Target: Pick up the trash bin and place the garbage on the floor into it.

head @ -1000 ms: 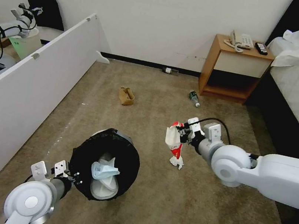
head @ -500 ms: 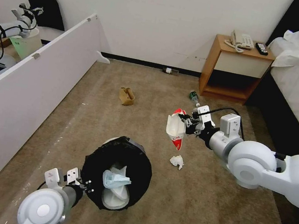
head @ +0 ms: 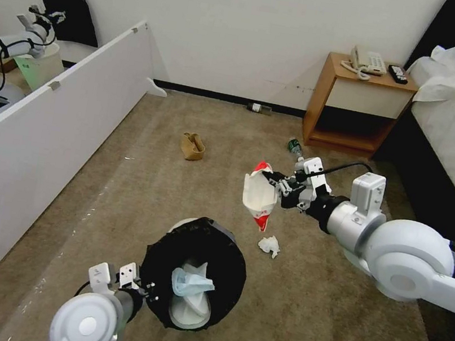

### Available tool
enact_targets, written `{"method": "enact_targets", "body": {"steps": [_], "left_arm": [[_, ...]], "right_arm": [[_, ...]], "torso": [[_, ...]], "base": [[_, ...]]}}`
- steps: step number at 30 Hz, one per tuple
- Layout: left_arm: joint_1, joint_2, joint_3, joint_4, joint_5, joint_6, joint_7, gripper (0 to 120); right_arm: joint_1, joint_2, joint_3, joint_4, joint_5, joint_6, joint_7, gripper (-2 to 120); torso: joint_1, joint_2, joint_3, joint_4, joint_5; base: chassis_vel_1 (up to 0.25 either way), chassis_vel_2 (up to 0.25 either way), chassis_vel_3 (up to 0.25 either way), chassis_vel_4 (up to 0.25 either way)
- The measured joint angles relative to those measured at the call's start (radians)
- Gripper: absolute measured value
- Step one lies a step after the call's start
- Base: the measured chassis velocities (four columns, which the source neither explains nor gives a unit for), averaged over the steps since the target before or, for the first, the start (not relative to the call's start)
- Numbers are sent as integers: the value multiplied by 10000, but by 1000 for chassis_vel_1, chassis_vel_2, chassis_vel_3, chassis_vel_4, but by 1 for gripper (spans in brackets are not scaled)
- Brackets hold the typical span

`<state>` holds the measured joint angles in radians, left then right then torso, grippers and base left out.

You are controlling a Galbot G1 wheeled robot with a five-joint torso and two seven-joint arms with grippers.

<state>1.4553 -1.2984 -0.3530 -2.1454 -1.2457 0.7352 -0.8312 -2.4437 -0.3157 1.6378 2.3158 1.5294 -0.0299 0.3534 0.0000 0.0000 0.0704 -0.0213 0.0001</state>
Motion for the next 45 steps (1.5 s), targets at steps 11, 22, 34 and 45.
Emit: {"method": "enact_targets", "body": {"steps": [11, 22, 34, 45], "left_arm": [[-291, -200, 677, 164, 134, 1, 28, 0], [-436, -432, 1022, 308, 330, 3, 149, 0], [-511, -683, 994, 368, 250, 2, 17, 0], [-525, -829, 623, 489, 212, 3, 7, 0]], "right_arm": [[-103, 442, -159, 710, -28, -221, -765, 0], [-345, 130, -226, 1031, 159, -561, -1500, 0], [-543, -303, -348, 1194, 402, -890, -1649, 0], [-742, -128, -425, 1604, 535, -1176, -1444, 0]], "torso": [[0, 0, 0, 0, 0], [0, 0, 0, 2, 0], [0, 0, 0, 2, -1], [0, 0, 0, 1, -1]], "base": [[0, 0, 0, 0], [0, 0, 0, 0], [0, 0, 0, 0], [0, 0, 0, 0]]}}
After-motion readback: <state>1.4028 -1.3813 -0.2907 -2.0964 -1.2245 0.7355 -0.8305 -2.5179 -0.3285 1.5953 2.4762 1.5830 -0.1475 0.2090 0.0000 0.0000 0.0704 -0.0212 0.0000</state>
